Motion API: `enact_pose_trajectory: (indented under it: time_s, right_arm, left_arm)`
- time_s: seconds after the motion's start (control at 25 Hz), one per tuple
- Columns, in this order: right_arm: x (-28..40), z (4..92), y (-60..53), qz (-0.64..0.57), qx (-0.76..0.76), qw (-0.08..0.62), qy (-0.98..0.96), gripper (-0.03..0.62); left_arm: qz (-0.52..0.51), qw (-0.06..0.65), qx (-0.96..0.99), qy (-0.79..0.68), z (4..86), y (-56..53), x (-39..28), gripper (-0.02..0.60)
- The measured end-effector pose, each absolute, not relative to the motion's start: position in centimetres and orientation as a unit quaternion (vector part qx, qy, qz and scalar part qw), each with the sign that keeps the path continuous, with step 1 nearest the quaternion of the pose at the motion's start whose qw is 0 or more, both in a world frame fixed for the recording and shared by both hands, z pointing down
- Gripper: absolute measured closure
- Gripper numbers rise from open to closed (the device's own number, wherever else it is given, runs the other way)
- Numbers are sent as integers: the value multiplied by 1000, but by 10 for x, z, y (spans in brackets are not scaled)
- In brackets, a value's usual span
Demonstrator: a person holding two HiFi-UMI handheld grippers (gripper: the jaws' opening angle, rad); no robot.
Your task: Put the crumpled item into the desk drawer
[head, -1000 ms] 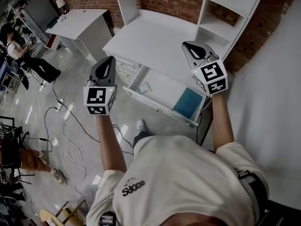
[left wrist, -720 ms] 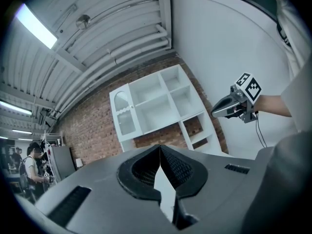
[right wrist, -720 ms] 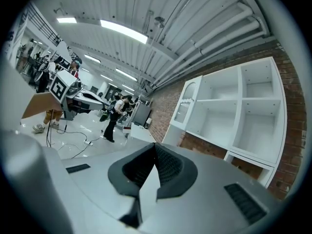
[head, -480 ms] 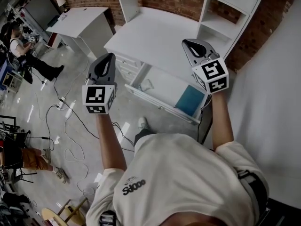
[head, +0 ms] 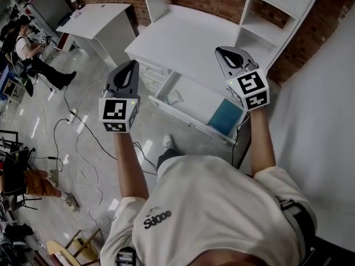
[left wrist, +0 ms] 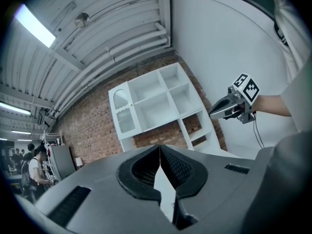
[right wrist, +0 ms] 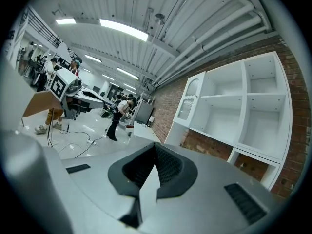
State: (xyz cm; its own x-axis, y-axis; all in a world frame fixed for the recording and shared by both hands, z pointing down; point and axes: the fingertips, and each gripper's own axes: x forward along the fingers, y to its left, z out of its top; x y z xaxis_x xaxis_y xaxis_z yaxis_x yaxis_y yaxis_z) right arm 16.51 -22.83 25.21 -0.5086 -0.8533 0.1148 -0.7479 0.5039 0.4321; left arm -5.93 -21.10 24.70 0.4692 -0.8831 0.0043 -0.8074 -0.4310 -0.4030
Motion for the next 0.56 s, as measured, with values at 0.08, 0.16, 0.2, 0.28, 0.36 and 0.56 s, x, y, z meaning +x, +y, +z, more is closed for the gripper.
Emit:
enact_pose_trajectory:
  time_s: [0.08, 0.16, 0.2, 0.28, 0.36, 0.56]
  right_arm:
    - [163, 254, -230, -165, 467, 161, -854, 588]
    - [161, 255, -230, -163, 465, 161, -855, 588]
    - [161, 255, -230, -163, 466, 162, -855, 588]
    - [162, 256, -231, -164, 468, 161, -853, 588]
    - [166, 258, -233, -164, 471, 162, -852, 588]
    - [170, 263, -241, -161, 476, 163, -849, 588]
  left_arm:
    - [-108, 173, -839, 504, 247, -212, -61, 562]
    - [-108, 171, -841, 501, 248, -212, -62, 562]
    - [-109, 170, -842, 501, 249, -212, -62, 562]
    - [-110, 169, -842, 500, 251, -213, -63, 561]
    - [-111, 166, -842, 500, 254, -215, -62, 562]
    - [-113, 160, -845, 497, 261, -223, -63, 561]
